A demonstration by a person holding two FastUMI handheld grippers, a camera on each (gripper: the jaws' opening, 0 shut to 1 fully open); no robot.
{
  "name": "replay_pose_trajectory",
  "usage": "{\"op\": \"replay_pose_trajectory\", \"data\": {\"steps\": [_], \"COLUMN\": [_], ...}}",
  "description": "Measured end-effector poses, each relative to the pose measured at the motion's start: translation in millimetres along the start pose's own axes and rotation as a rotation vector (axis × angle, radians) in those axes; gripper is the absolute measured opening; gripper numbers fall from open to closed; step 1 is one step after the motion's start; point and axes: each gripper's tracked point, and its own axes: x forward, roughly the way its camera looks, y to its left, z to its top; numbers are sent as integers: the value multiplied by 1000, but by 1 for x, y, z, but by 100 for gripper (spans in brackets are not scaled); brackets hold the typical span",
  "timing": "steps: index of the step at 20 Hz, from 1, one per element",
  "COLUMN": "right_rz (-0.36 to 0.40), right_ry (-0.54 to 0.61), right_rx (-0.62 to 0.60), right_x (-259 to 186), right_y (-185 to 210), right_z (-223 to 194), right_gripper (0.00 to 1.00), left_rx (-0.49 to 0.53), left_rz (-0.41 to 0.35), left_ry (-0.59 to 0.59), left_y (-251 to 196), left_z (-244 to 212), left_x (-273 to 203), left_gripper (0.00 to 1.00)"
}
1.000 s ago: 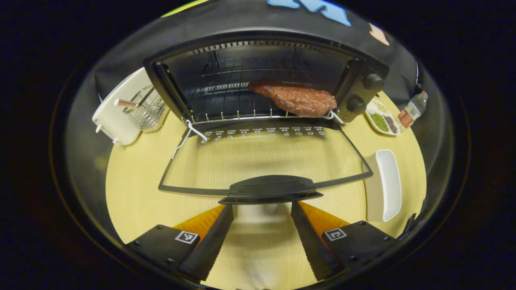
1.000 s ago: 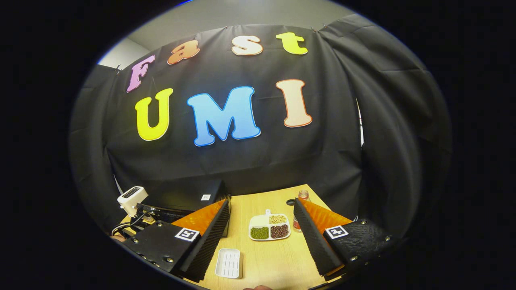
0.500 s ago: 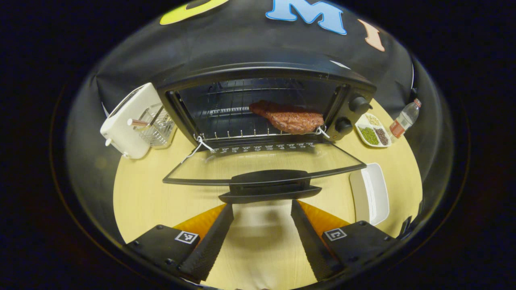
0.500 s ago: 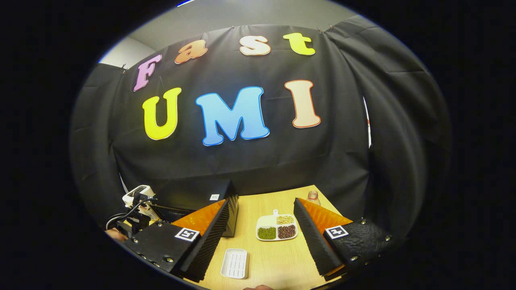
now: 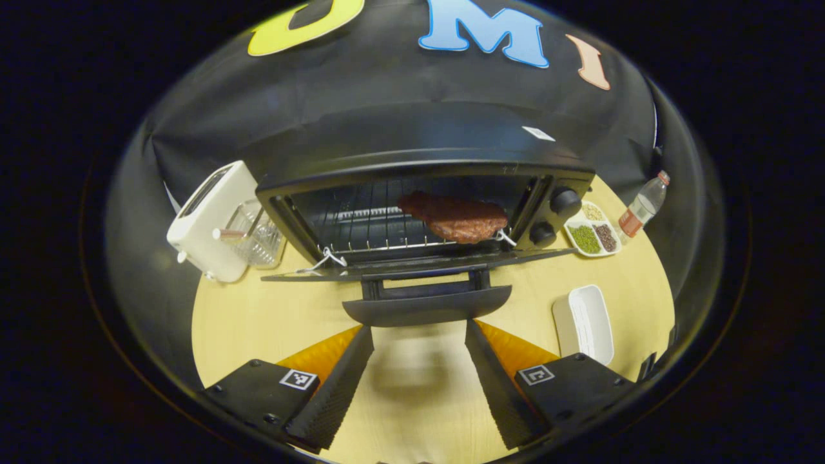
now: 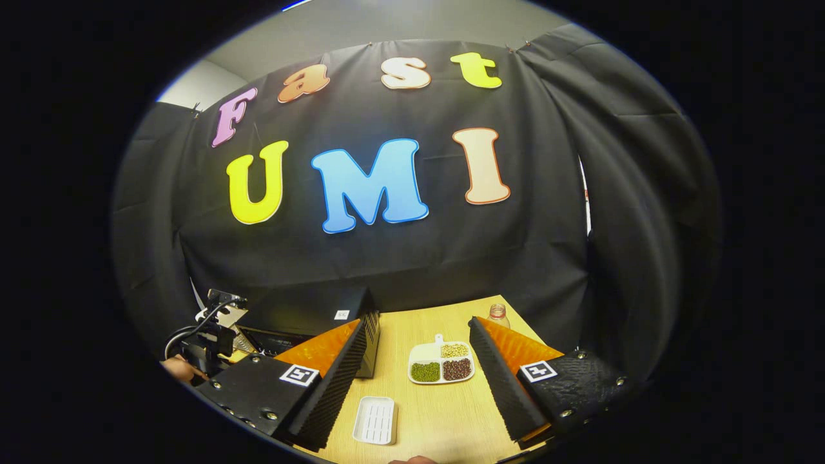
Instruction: Open the electric oven with the left hand, put the food in, and close the electric oven.
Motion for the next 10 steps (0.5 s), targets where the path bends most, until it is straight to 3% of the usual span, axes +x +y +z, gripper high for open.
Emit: {"op": "replay_pose_trajectory", "data": {"steps": [4,10], "right_rz": [-8,-13], "right_ry": [-7,-23], "right_rx": [2,-2], "right_x": [-4,-6], "right_y": [-3,-3], "right_z": [1,10], "right_gripper": [98,98], "left_rx": [2,-13], "left_rz": [-8,-58], "left_ry": [-71,-424], "left_y": [-7,-30], "left_z": [17,100], "left_x": [-21,-105], "left_gripper": [97,97]}}
